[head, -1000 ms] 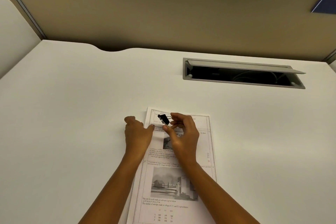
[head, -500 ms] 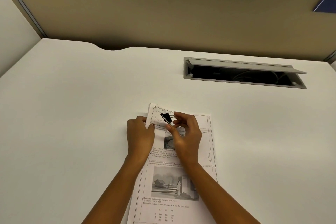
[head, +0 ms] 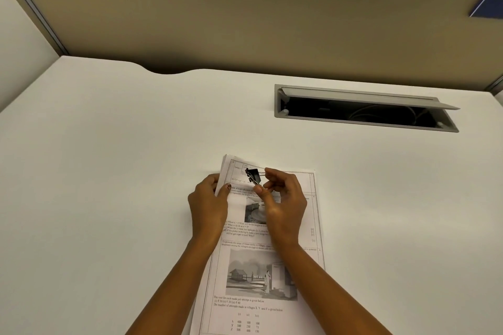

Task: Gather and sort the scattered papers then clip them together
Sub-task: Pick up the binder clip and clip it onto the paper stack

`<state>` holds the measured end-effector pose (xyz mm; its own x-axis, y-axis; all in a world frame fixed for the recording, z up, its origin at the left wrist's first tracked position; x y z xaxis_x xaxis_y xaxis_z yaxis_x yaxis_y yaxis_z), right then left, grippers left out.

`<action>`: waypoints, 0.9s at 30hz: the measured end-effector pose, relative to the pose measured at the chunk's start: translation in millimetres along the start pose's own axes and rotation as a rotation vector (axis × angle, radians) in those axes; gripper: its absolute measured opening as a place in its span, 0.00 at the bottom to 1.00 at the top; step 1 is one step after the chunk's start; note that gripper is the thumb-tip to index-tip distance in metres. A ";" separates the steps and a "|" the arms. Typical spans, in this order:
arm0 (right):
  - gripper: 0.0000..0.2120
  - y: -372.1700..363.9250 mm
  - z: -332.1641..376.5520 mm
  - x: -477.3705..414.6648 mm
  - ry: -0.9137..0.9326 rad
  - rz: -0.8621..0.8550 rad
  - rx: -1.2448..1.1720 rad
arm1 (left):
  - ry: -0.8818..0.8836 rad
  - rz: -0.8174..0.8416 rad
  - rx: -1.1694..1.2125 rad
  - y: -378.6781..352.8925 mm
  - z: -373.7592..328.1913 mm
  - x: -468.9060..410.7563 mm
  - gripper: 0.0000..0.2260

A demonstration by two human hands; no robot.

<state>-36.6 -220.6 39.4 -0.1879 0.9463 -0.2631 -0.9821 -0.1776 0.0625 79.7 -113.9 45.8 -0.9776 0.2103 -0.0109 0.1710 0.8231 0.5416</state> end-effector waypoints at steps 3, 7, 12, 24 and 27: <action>0.17 -0.2 3.9 -0.4 0.044 0.004 0.033 | 0.001 -0.006 0.028 -0.5 4.0 -1.5 0.12; 0.15 -2.4 14.5 -12.7 0.145 -0.003 0.084 | 0.000 -0.012 0.055 -1.3 8.8 -1.0 0.11; 0.13 -9.2 24.7 -37.3 0.243 0.005 0.134 | 0.010 -0.034 0.074 -1.5 12.8 1.0 0.12; 0.08 -43.5 43.4 -78.9 0.465 0.357 0.305 | -0.027 -0.103 0.184 -1.4 18.7 9.3 0.11; 0.09 -56.0 48.9 -85.1 0.470 0.515 0.350 | -0.039 -0.121 0.197 -2.5 19.1 12.0 0.11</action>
<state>34.9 -278.0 105.4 -0.6817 0.5399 -0.4937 -0.7231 -0.3946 0.5669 69.9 -103.4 28.2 -0.9876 0.1207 -0.0999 0.0773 0.9298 0.3597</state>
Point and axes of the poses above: each hand's wrist, its own x-axis away from the middle knuckle, its own y-axis out of the back of the hand, z = x × y, the point moved 5 cm from there along -x, towards the middle knuckle, and after that the axes turned 13 degrees about -z, right-handed, at the moved point
